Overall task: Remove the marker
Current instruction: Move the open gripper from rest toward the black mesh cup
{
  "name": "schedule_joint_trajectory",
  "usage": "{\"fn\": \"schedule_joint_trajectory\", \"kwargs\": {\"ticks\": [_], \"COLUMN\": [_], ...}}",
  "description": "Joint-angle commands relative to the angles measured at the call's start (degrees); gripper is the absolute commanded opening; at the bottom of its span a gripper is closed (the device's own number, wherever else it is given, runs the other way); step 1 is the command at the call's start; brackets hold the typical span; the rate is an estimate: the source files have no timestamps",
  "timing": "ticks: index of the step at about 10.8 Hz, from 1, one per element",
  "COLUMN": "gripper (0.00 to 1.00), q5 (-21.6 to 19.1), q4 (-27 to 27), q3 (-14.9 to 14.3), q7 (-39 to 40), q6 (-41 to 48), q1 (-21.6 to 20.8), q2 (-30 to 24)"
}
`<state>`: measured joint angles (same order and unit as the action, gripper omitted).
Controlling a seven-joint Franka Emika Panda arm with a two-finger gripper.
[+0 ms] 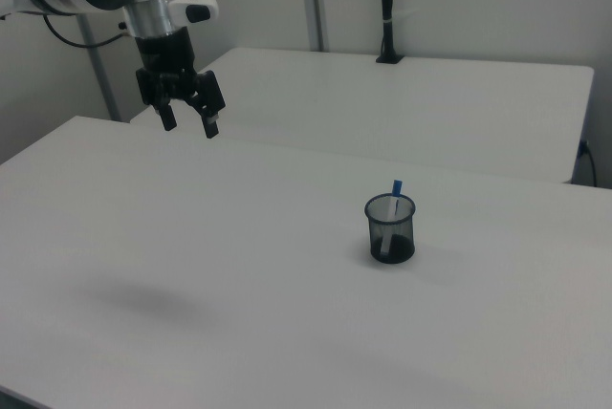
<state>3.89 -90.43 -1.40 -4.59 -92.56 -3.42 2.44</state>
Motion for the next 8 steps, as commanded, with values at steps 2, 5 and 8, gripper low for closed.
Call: {"fn": "schedule_joint_trajectory", "kwargs": {"ticks": [2,5,8], "gripper": [1.00,1.00,1.00], "q5": [-1.2,-1.2,-1.1], "q4": [-0.8,-0.8,-0.4], "q3": [0.1,0.0,-0.1], "q7": [0.6,0.5,2.2], "q6": [-4.5,-4.3,-4.7], "q1": [0.6,0.8,2.9], "q2": [-0.4,-0.4,0.1]}}
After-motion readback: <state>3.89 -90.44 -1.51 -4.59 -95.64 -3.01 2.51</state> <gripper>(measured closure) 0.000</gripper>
